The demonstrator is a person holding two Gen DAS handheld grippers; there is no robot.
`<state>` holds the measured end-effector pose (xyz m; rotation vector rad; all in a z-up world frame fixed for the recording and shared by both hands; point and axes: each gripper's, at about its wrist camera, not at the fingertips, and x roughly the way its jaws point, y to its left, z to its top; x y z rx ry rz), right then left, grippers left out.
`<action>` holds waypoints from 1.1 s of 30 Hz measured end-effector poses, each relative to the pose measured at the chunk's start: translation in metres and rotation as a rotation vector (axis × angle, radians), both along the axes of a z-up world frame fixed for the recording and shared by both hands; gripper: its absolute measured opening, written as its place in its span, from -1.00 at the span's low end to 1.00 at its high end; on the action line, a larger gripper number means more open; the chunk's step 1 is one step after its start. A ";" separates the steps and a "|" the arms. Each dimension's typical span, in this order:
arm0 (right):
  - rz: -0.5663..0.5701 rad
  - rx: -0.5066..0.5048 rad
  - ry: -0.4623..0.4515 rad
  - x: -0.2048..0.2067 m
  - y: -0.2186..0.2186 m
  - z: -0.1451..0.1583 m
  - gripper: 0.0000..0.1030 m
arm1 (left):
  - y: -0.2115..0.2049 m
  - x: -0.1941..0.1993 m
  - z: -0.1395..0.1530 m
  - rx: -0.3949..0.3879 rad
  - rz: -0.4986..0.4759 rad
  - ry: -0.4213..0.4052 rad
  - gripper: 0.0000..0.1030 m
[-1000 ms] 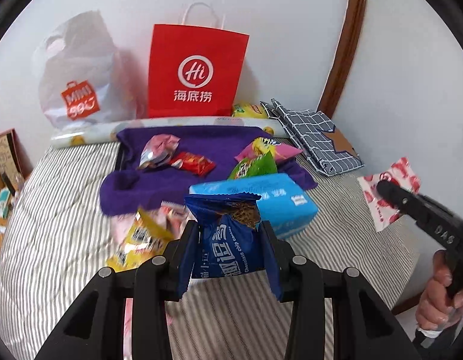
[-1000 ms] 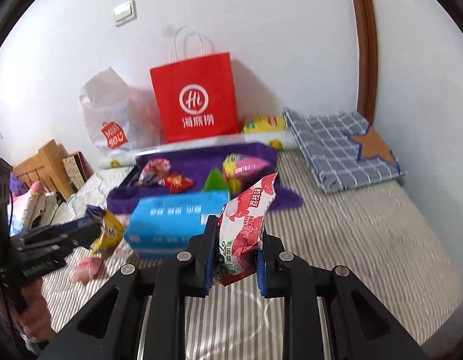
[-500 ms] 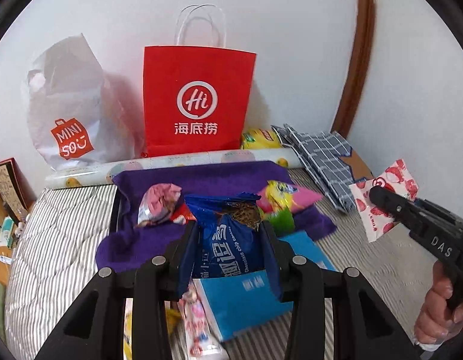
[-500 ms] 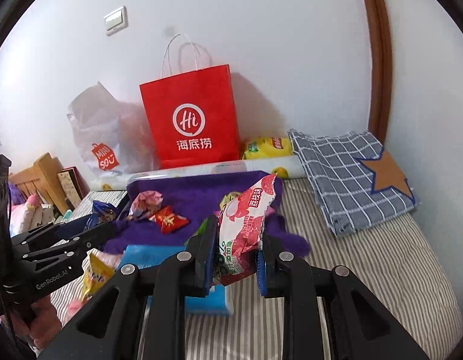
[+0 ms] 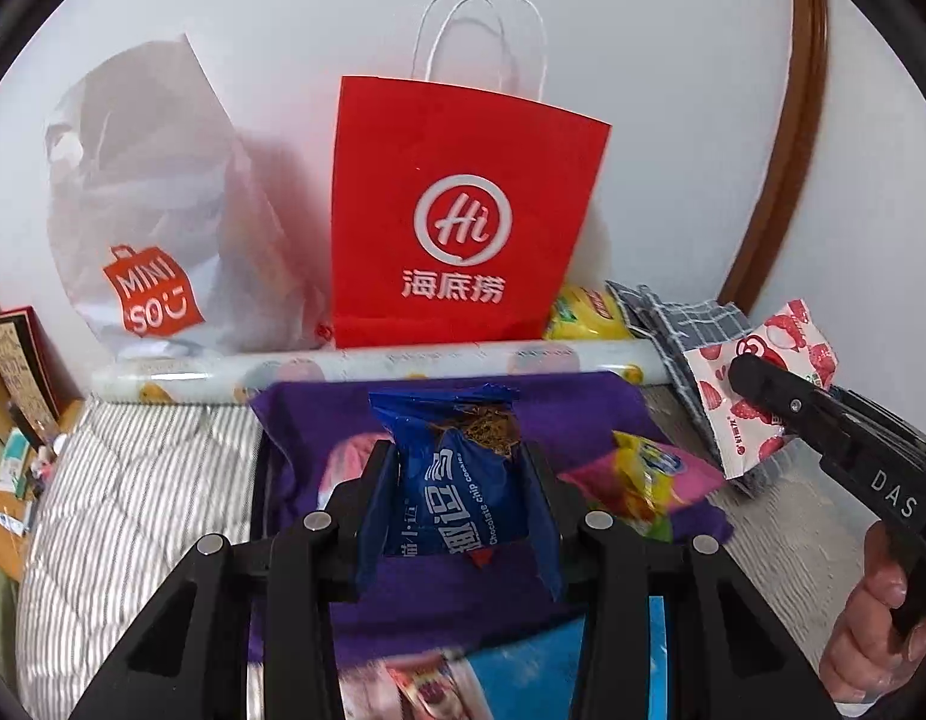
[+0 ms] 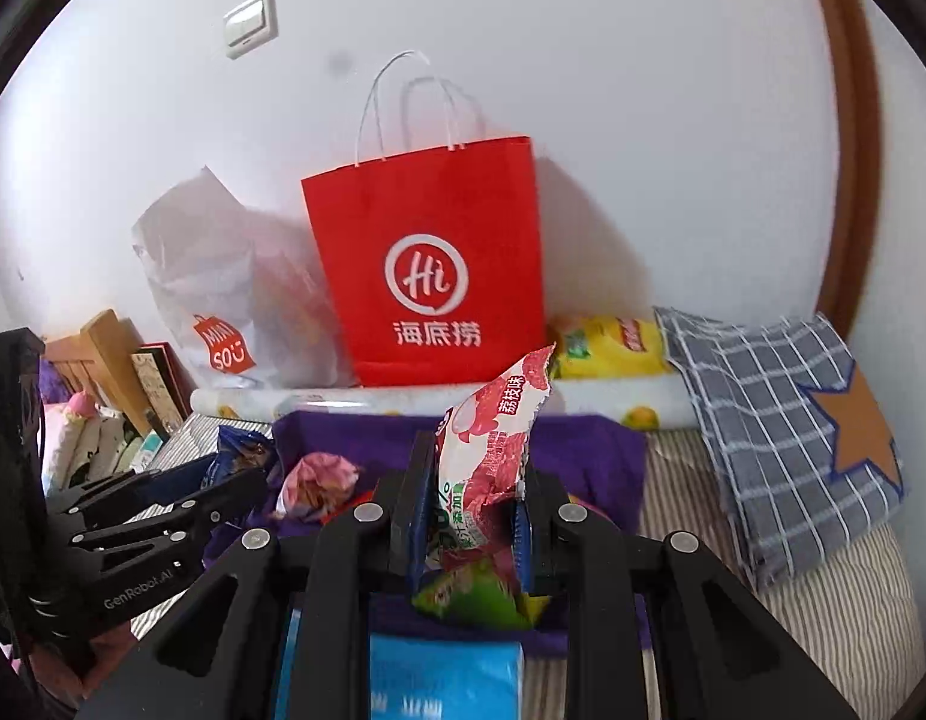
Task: Organize snacks
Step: 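Lift both held snacks and carry them over the purple towel, then lower both snacks onto the towel and open both tools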
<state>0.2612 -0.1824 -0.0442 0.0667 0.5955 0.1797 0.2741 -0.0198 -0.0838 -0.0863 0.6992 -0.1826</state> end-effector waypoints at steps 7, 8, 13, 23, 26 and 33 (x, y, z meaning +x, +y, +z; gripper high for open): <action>-0.019 0.062 0.064 0.026 -0.012 -0.047 -0.56 | 0.013 0.009 -0.033 0.000 0.020 0.049 -0.25; -0.022 0.062 0.085 0.030 -0.013 -0.052 -0.56 | 0.016 0.011 -0.036 -0.009 0.020 0.062 -0.25; -0.005 0.073 0.103 0.034 -0.014 -0.058 -0.56 | 0.029 0.013 -0.042 -0.052 0.050 0.082 -0.25; -0.015 0.094 0.132 0.034 -0.022 -0.069 -0.56 | 0.031 0.013 -0.053 -0.064 0.051 0.112 -0.25; -0.008 0.094 0.132 0.033 -0.021 -0.069 -0.55 | 0.031 0.013 -0.056 -0.068 0.053 0.122 -0.24; -0.018 0.053 0.138 0.036 -0.017 -0.075 -0.54 | 0.027 0.014 -0.060 -0.055 0.047 0.136 -0.24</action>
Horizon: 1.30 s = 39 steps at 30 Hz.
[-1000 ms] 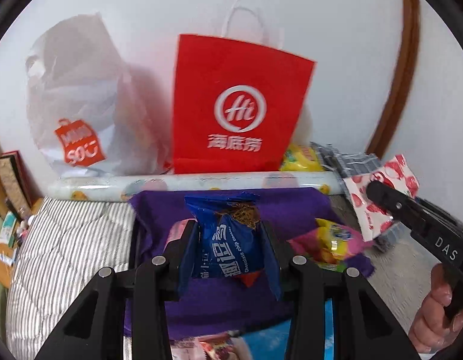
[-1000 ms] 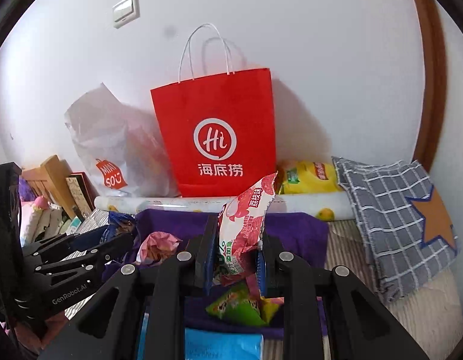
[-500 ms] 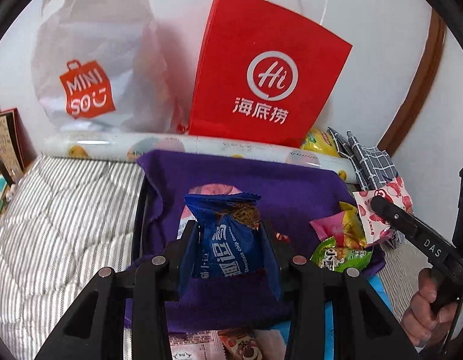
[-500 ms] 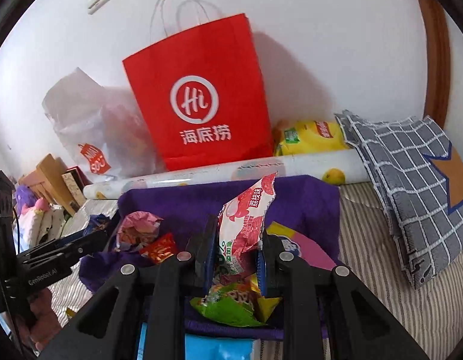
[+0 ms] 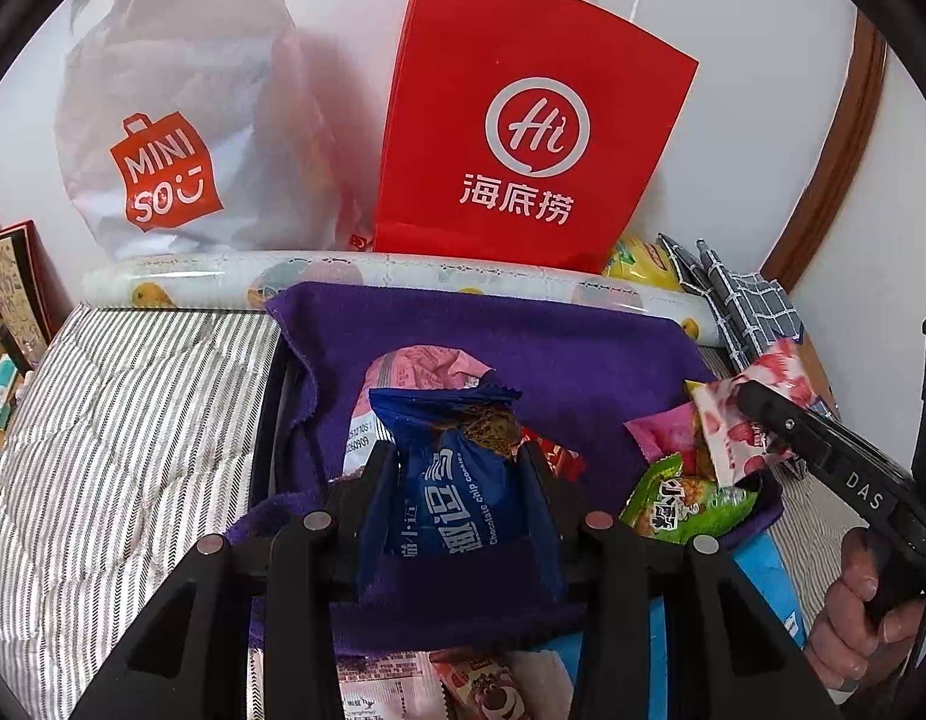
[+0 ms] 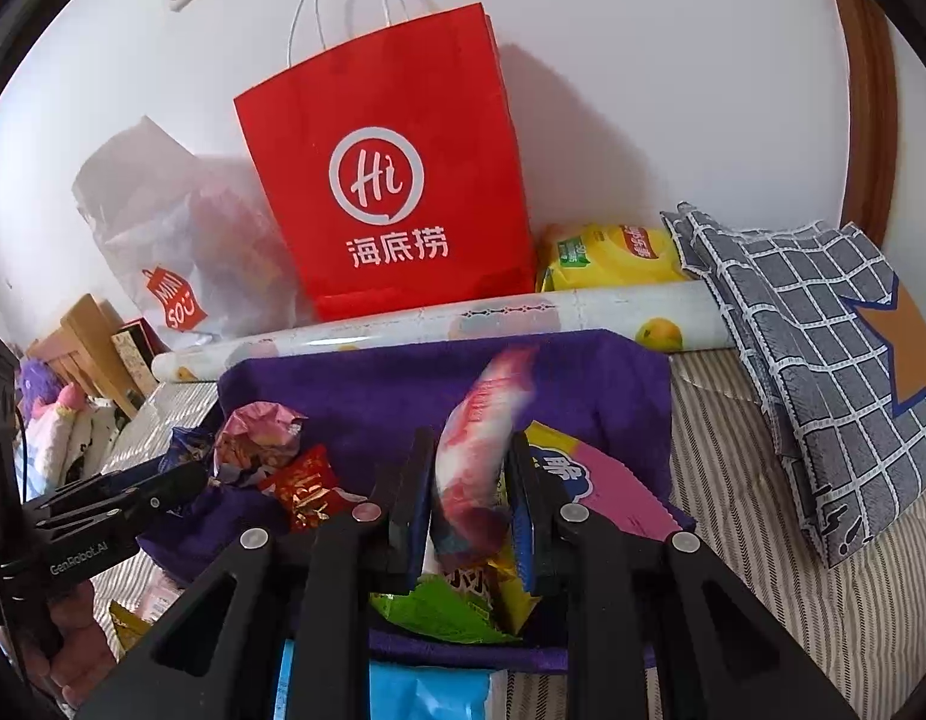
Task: Organize snacks
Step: 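Lower both snacks onto the towel and open both tools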
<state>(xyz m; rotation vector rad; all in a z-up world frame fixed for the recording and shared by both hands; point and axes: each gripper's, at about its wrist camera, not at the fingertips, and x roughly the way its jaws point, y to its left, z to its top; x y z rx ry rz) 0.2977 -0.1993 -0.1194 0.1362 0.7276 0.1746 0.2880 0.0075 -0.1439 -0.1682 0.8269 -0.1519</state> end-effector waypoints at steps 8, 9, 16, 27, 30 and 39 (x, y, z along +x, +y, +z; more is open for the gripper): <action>0.000 -0.006 0.008 0.000 -0.001 -0.002 -0.54 | -0.001 0.000 -0.001 0.005 -0.004 0.002 -0.24; 0.002 -0.005 0.010 0.000 0.000 -0.002 -0.54 | -0.001 0.000 -0.002 0.005 -0.004 0.005 -0.24; 0.002 0.010 0.015 0.001 -0.003 -0.002 -0.47 | -0.001 0.004 -0.009 0.006 -0.003 0.037 -0.24; -0.001 0.008 -0.001 -0.003 -0.003 0.002 -0.47 | -0.002 0.010 -0.015 0.006 -0.013 0.078 -0.24; 0.000 -0.002 -0.001 -0.003 -0.002 0.002 -0.46 | -0.002 0.011 -0.016 0.003 -0.014 0.089 -0.24; -0.009 0.004 0.007 -0.003 -0.004 0.002 -0.45 | 0.001 0.013 -0.019 -0.005 -0.003 0.112 -0.24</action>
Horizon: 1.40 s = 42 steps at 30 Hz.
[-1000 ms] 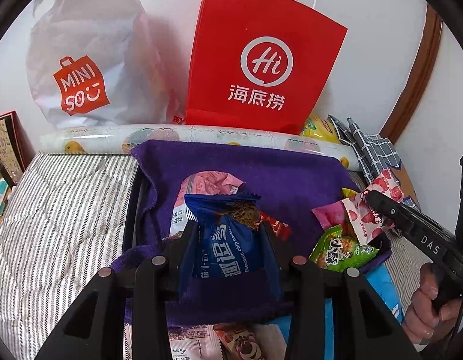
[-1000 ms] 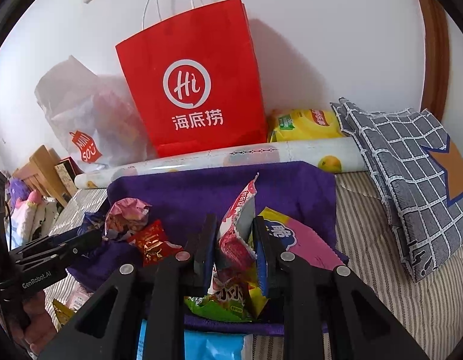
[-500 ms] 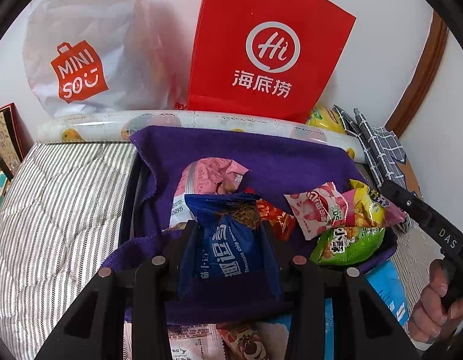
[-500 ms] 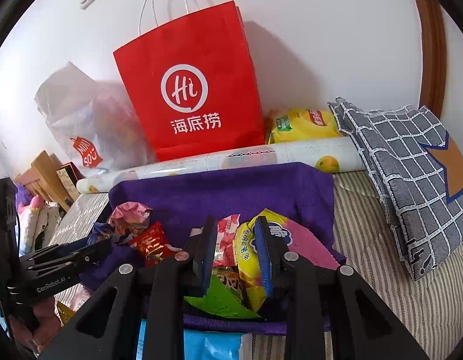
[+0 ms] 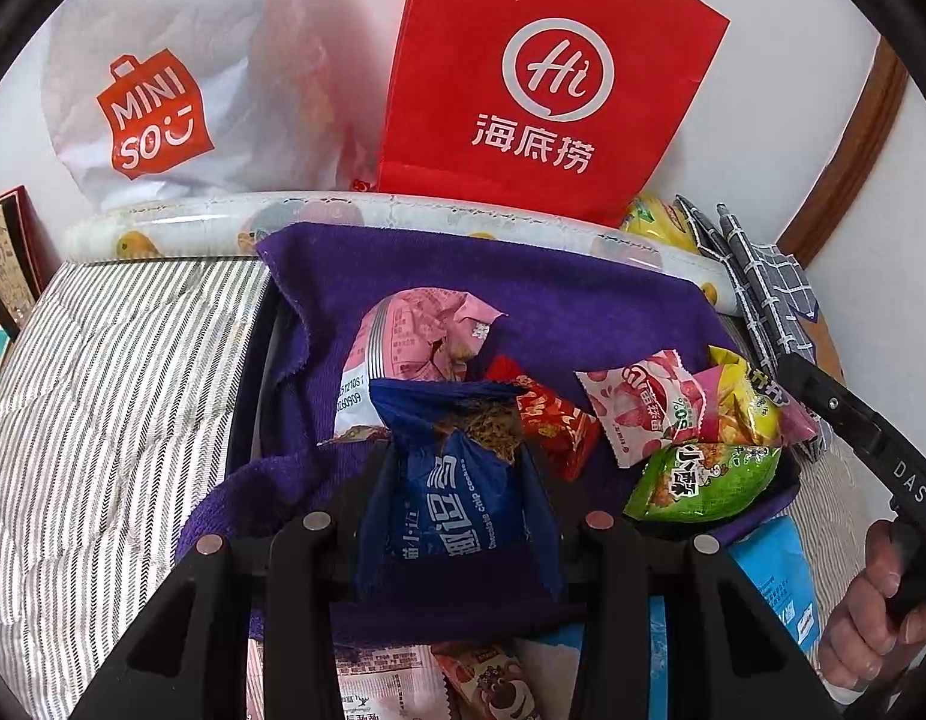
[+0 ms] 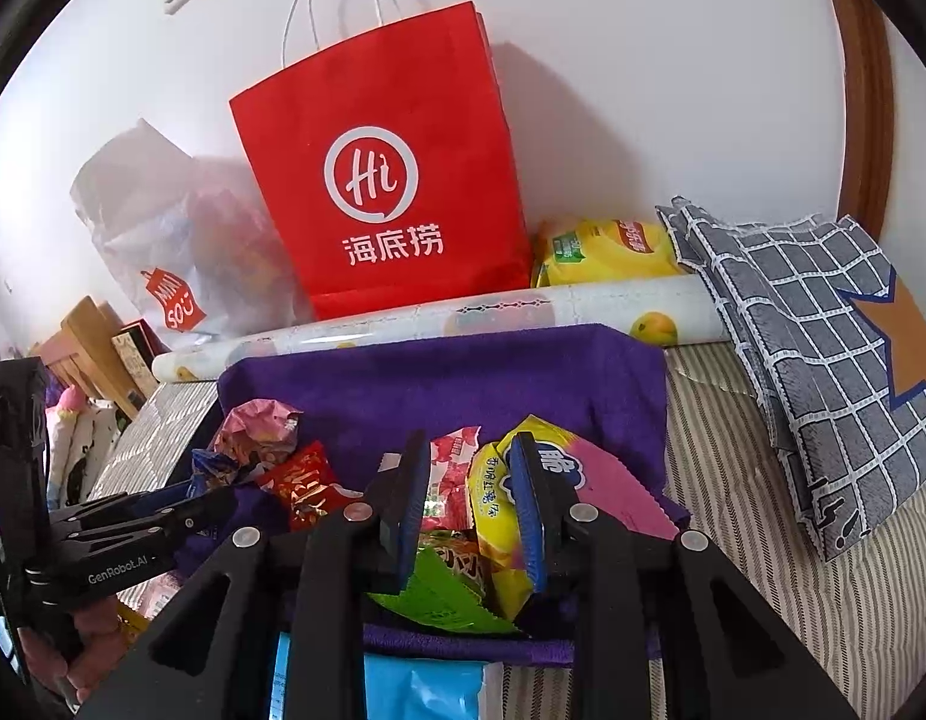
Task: Organize snacks
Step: 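Lower both snacks onto the towel and open both tools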
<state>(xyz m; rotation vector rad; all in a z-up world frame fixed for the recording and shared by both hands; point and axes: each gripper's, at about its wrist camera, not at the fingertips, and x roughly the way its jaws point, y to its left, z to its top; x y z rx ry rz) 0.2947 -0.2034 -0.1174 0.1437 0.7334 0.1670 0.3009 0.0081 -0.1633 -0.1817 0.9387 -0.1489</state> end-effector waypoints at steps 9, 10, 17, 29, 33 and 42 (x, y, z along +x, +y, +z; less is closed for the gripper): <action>-0.060 -0.023 0.018 0.001 -0.017 0.003 -0.24 | 0.001 -0.001 0.005 -0.006 0.006 -0.015 -0.06; -0.064 -0.020 0.030 0.002 -0.019 0.002 -0.23 | 0.001 -0.001 0.006 -0.009 0.006 -0.017 -0.02; -0.053 -0.092 0.101 0.008 -0.014 -0.013 -0.21 | 0.001 -0.003 0.008 -0.010 0.003 -0.021 -0.01; -0.008 -0.157 0.061 0.006 0.006 -0.016 -0.13 | 0.001 -0.004 0.011 -0.014 0.001 -0.032 -0.01; -0.003 -0.087 0.053 0.004 -0.002 -0.010 -0.14 | 0.003 -0.006 0.014 -0.028 0.000 -0.040 -0.01; 0.000 -0.058 -0.045 -0.013 0.001 0.011 -0.04 | 0.003 -0.010 0.023 -0.044 -0.015 -0.058 0.05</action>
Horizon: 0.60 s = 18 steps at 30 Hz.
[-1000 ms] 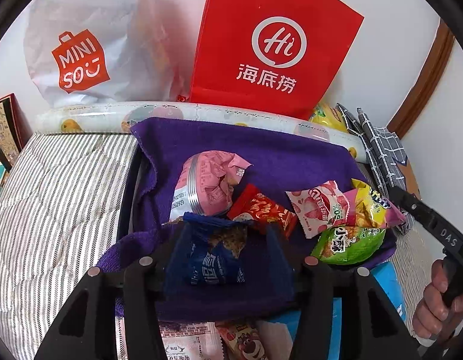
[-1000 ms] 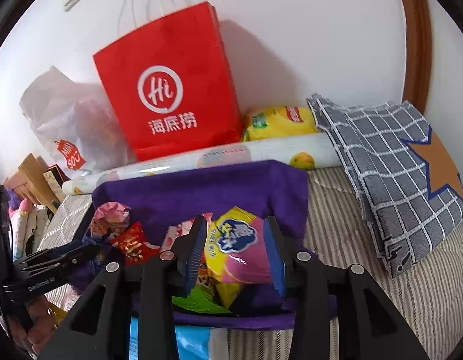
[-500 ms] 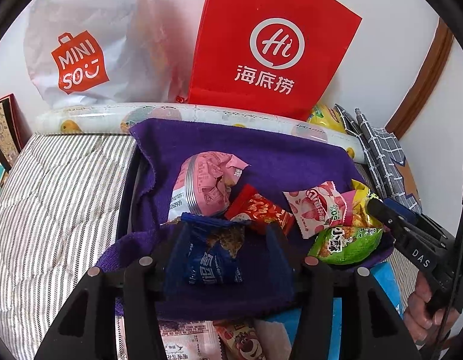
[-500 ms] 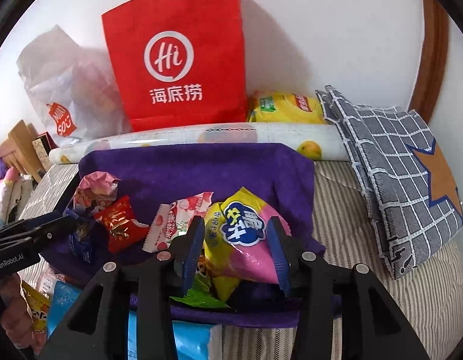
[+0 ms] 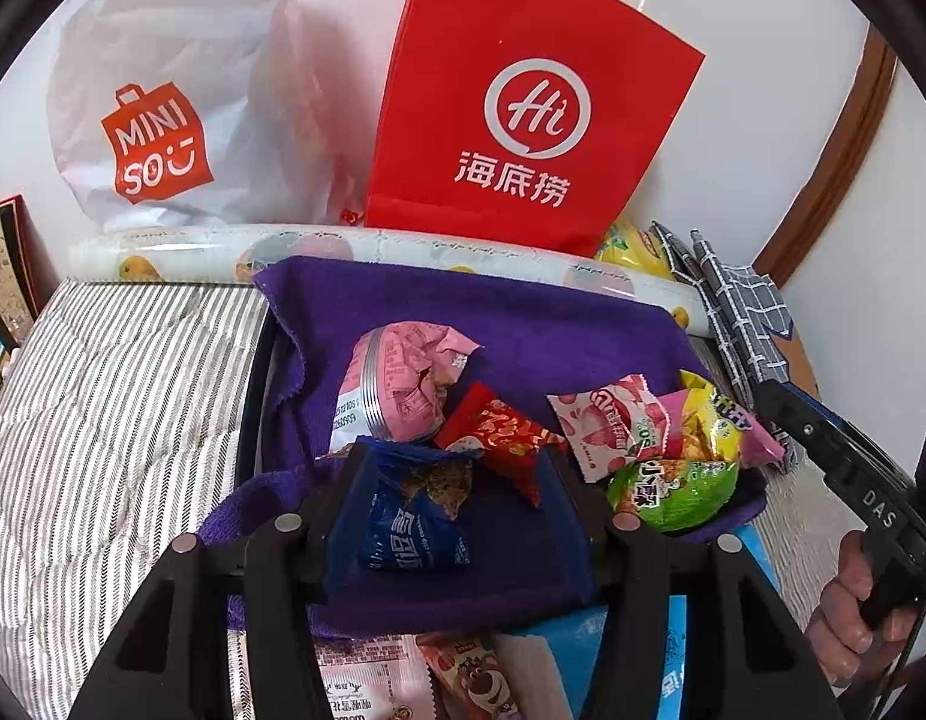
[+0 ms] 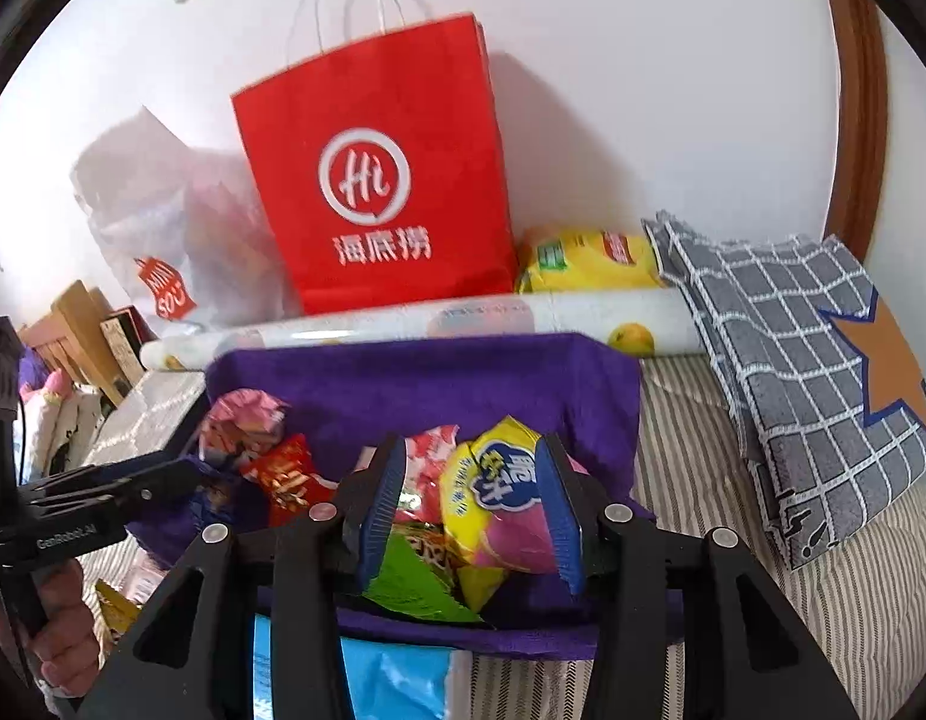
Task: Organize snacks
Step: 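Lower both snacks onto the towel and open both tools, then move both tools back toward the remaining snacks on the mattress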
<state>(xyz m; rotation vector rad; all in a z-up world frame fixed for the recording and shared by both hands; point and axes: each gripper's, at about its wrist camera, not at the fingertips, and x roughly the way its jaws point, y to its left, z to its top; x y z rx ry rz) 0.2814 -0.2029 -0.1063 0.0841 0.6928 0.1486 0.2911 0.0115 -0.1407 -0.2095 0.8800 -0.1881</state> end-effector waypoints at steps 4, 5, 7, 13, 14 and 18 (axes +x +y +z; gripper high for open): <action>-0.036 -0.011 -0.017 -0.015 0.003 0.006 0.00 | -0.001 -0.003 0.004 -0.011 -0.008 -0.010 0.11; -0.045 -0.009 -0.020 -0.020 0.003 0.008 0.00 | -0.001 -0.004 0.005 -0.011 -0.009 -0.013 0.12; -0.058 0.008 -0.030 -0.033 0.003 0.013 0.00 | -0.002 -0.006 0.009 -0.003 -0.011 -0.023 0.15; -0.060 0.039 -0.039 -0.071 0.014 0.029 0.00 | 0.007 -0.011 0.028 0.026 0.001 -0.048 0.18; -0.050 0.033 -0.029 -0.077 0.018 0.031 0.00 | 0.011 -0.014 0.031 0.028 0.013 -0.051 0.18; -0.012 0.009 0.017 -0.105 0.043 0.029 0.00 | 0.034 -0.037 0.043 0.013 0.043 -0.059 0.18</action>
